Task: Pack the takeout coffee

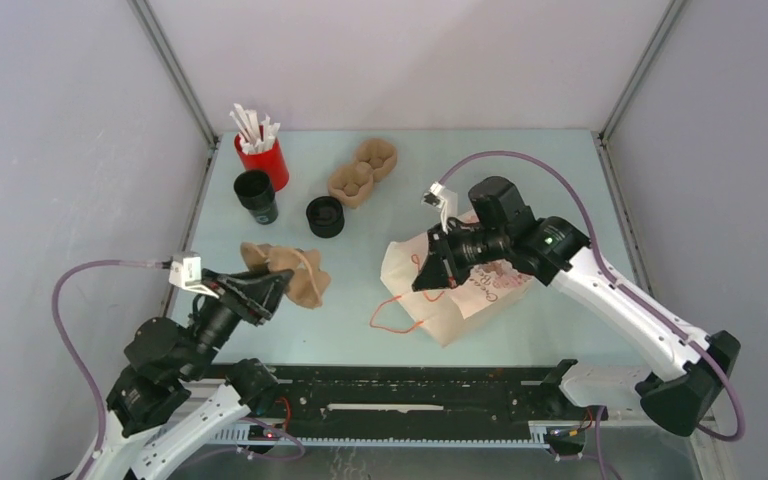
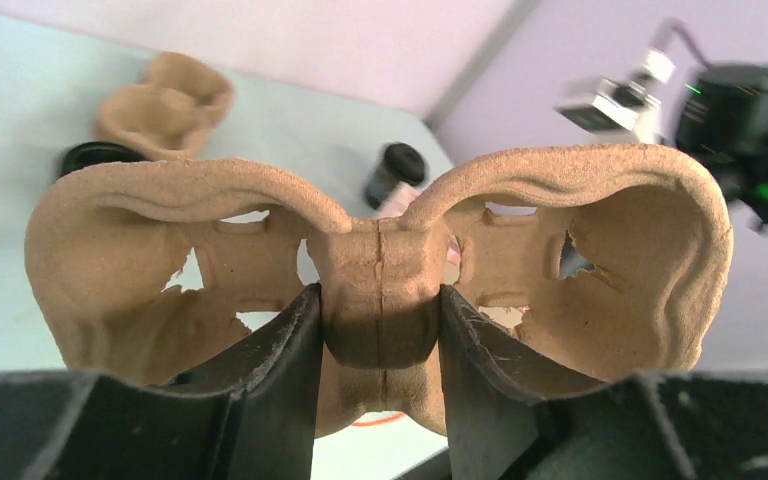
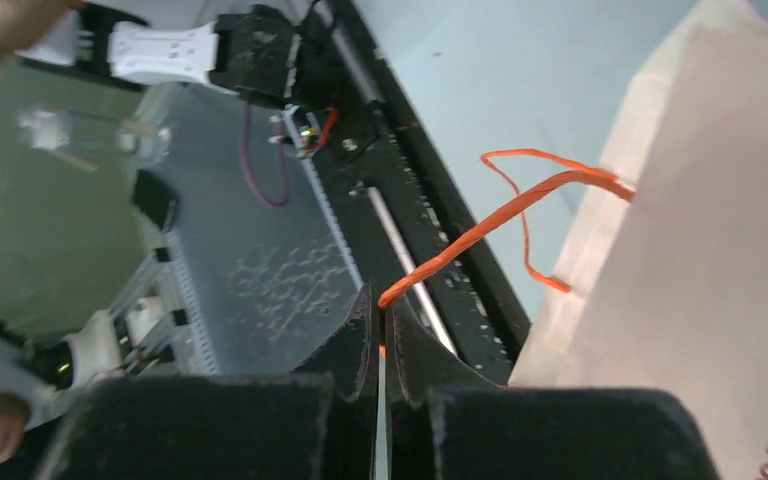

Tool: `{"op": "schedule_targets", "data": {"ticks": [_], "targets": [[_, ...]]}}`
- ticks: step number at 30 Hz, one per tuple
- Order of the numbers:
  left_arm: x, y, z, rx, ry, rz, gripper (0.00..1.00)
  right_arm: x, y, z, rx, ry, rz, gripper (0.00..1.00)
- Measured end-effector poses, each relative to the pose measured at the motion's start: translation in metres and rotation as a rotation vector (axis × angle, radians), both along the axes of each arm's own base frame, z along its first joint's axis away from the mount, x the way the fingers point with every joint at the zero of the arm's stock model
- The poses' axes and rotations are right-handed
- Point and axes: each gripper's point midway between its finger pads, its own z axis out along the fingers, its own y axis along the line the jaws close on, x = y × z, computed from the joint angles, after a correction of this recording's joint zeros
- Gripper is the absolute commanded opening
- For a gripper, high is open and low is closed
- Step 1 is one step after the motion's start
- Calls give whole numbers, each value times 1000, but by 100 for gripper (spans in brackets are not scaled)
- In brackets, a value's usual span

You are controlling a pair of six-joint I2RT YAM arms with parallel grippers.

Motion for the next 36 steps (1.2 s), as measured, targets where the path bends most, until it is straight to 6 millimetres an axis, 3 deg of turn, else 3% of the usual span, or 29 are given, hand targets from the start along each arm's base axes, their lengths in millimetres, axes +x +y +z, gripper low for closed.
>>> {"op": "schedule_targets", "data": {"ticks": [6,12,21,28,36], "targets": [[-20,-53,3,-77,-97,-292,40,-10,16,6,87,106,101,0],[-33,-116,-25,-109,-112,-597,42,-14,11,27,179,137,150,0],[-57,-157,-23,-57,-333,-867,42,-17,-11,69,329,112,182,0],[-76,-195,-35,-63,-332,-1077,40,-28,-13,71,353,138,236,0],[-76,-220,-45,-141,-248,-1194,40,-30,-17,72,366,155,256,0]]}}
